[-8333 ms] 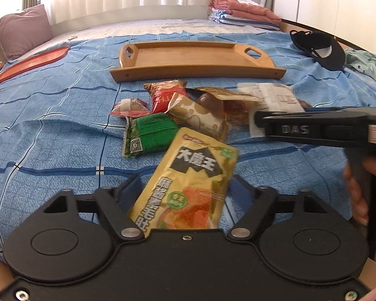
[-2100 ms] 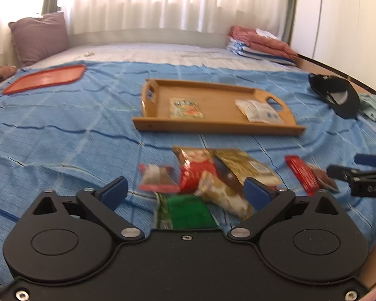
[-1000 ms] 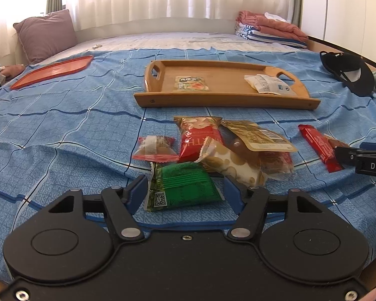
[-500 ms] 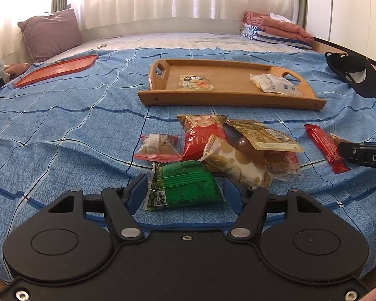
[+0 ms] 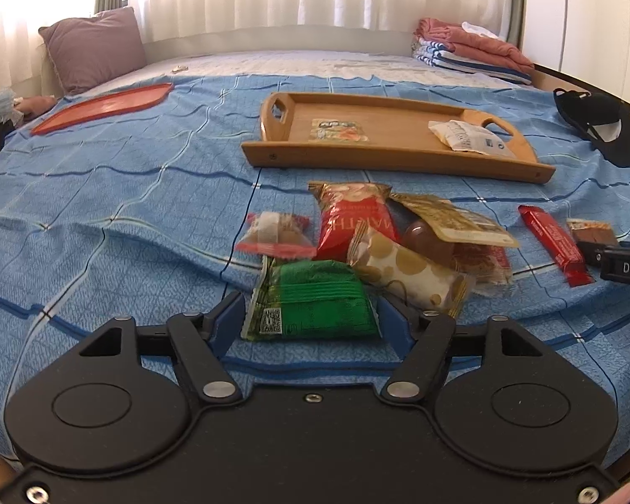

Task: Organize snacks
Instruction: 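Close the left gripper on the green packet while the right gripper grasps the brown chocolate packet, then carry the green packet with the left gripper while the right gripper carries the brown packet to the tray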

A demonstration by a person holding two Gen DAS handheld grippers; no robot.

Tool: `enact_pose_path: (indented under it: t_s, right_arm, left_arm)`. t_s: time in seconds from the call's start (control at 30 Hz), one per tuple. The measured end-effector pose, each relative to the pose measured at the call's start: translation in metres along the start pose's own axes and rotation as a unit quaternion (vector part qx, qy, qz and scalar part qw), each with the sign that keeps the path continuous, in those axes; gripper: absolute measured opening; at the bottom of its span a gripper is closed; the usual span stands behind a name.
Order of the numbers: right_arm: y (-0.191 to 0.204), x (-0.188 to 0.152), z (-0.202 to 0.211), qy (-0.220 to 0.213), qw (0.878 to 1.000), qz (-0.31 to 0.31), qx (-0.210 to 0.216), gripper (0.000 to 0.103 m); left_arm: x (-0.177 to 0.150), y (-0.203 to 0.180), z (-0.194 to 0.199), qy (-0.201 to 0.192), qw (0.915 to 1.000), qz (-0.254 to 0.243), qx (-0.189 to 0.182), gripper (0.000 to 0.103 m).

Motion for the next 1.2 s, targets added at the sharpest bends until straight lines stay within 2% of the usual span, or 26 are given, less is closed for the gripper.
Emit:
enact_pose_path:
  t_s: [0.3,0.43,0.57,0.87,1.2]
  right_arm:
    - [-0.001,0.0,-0.006,-0.003,1.0,-0.016,0.005,0.074]
    - [-0.001,0.003,-0.009,-0.004,1.0,-0.016,0.011,0.06]
    - [-0.001,0.006,-0.01,-0.006,1.0,-0.022,0.017,0.057]
    - [-0.004,0.011,0.002,-0.016,0.999,-0.033,0.028,0.056]
    - [-0.016,0.031,0.013,-0.035,0.997,-0.056,0.037,0.055]
  left_arm:
    - [0.0,-0.001,-0.001,-0.002,1.0,-0.003,-0.001,0.066]
    - [0.0,-0.003,0.001,-0.003,0.9999,-0.012,-0.005,0.055]
    - [0.001,-0.007,0.004,-0.005,0.9998,-0.019,-0.006,0.052]
    - [0.013,-0.005,0.019,-0.017,0.9997,-0.005,-0.019,0.051]
    - [0.051,-0.014,0.032,-0.043,0.9982,-0.013,-0.04,0.051]
Point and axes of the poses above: each gripper's, at about its wrist camera, not at the fingertips, and z roughly against the way its jaws point, y to its left, x to its top, the point moved 4 cm from there along -z, roughly the way its jaws point, and after that the axes turned 15 degrees about z, right-handed, at the moved point
